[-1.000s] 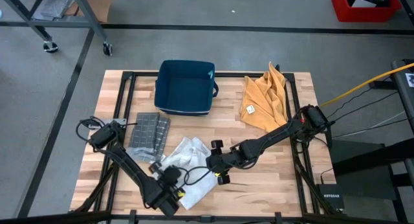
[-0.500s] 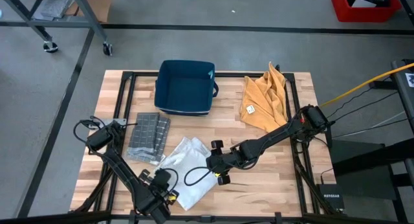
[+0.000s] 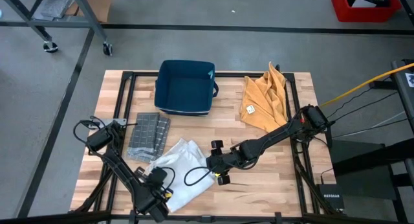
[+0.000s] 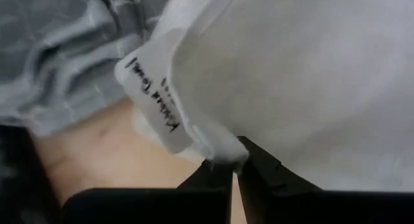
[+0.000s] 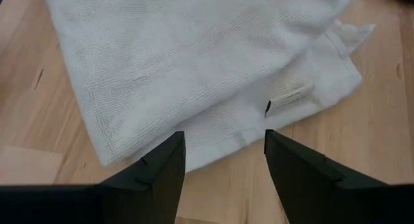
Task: Fold towel
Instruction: Fold the white patterned towel
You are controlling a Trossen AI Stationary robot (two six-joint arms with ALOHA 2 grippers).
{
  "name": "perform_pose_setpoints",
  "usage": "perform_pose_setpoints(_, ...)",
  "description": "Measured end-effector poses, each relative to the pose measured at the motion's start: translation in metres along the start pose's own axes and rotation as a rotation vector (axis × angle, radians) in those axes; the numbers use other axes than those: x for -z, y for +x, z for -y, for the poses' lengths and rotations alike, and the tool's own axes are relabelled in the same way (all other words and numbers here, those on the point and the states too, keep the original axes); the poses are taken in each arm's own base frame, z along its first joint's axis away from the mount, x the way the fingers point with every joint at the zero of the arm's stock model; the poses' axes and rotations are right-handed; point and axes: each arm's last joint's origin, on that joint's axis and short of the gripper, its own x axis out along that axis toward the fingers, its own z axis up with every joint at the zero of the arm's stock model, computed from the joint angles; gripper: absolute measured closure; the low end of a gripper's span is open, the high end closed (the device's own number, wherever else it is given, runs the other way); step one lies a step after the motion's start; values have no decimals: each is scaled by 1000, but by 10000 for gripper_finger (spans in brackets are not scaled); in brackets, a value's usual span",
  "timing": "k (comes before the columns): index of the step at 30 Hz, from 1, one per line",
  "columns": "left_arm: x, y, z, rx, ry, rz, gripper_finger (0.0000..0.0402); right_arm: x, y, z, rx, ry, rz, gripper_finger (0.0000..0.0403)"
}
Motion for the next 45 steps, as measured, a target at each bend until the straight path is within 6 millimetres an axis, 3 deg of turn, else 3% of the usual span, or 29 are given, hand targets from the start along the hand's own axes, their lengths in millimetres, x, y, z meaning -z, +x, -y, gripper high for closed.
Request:
perform_pose_setpoints(5,-3,-2,-18,-192,-57,-1,355,0,0,0,0,0,0,189)
perform_pose_setpoints(11,0,2,-18,-201,-116,-38,274,0,0,0,6,0,1,189)
perform_pose_setpoints(17,4,4,-22,-292,-216,-153,250,-10,0,-1,-3,7,99,189)
perform_pose_setpoints(24,12,1,-25,-301,-325,-131,249,-30,2,-1,-41,-108,314,189)
perform_pose_setpoints(29,13,-7,-22,-260,-323,-147,254,-31,8,8,-156,-108,330,189)
perform_pose_setpoints(34,6,-24,-20,-159,-325,-118,285,-35,10,24,-175,-54,357,189)
perform_pose_setpoints(38,-5,-36,-17,-28,-330,6,314,-40,14,34,-223,-4,412,189)
perform_pose_setpoints(41,-13,-38,-12,59,-339,123,338,-40,27,36,-297,25,444,189)
perform_pose_setpoints(45,-22,-29,-4,95,-302,128,373,-33,50,34,-317,48,436,189)
